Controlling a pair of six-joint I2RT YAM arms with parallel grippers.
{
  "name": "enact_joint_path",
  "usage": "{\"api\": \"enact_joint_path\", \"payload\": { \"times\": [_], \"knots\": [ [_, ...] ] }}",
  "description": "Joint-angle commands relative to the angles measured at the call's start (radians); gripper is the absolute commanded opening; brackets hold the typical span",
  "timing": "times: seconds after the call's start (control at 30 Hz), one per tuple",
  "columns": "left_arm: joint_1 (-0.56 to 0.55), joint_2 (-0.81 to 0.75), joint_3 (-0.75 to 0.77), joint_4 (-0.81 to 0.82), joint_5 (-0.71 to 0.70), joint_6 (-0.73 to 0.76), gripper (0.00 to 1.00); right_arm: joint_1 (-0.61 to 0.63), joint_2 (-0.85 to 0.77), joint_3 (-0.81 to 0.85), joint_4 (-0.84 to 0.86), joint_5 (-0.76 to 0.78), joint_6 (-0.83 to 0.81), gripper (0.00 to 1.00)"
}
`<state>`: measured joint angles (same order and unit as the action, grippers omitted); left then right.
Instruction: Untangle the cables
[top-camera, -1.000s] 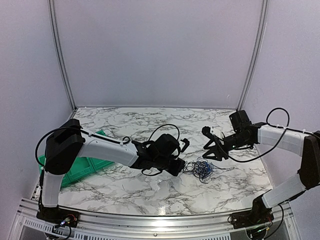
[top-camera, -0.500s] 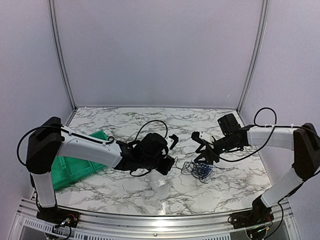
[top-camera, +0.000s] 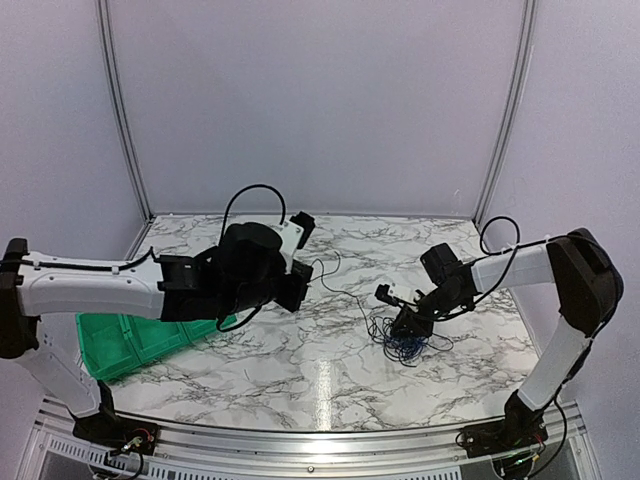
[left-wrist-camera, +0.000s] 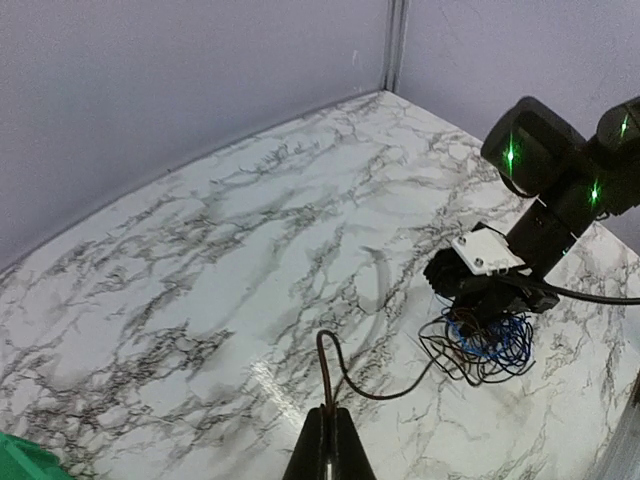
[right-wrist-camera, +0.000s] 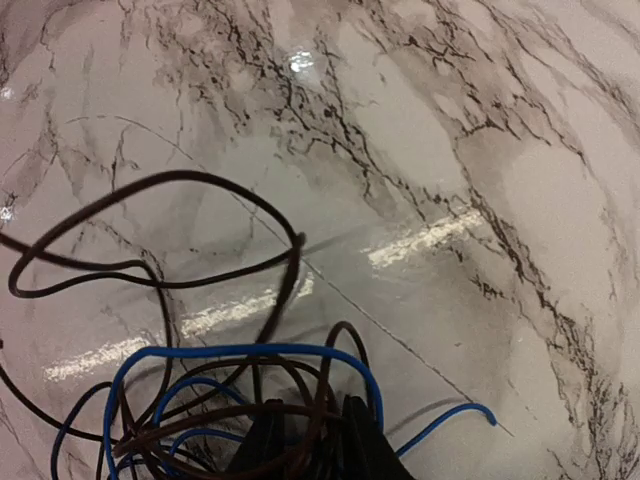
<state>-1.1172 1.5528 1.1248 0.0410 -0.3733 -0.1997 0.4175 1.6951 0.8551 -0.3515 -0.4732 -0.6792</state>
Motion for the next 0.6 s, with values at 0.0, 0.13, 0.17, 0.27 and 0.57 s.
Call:
{"api": "enact_joint_path", "payload": {
  "times": [0.0,0.13,0.17,0.27,0.57],
  "knots": [
    [0.005,-0.154,0.045,-0.12,-0.167,0.123,0.0,0.01,0.017,0.033,-0.007,0.104,0.01,0.21],
    [0.006,-0.272,0.084,-0.142,-0.238,0.192,0.0,0.009,0.021,0.03,0.002,0.126,0.014,0.19],
    [0.007,-0.298,0.089,-0.139,-0.236,0.193,0.0,0.01,0.019,0.032,0.0,0.124,0.015,0.19],
    [0.009,-0.31,0.107,-0.154,-0.197,0.243,0.0,0.009,-0.009,0.037,0.008,0.14,0.024,0.18],
    [0.008,-0.27,0.109,-0.18,-0.077,0.215,0.0,-0.021,-0.125,0.066,-0.02,0.138,0.031,0.2]
  ]
}}
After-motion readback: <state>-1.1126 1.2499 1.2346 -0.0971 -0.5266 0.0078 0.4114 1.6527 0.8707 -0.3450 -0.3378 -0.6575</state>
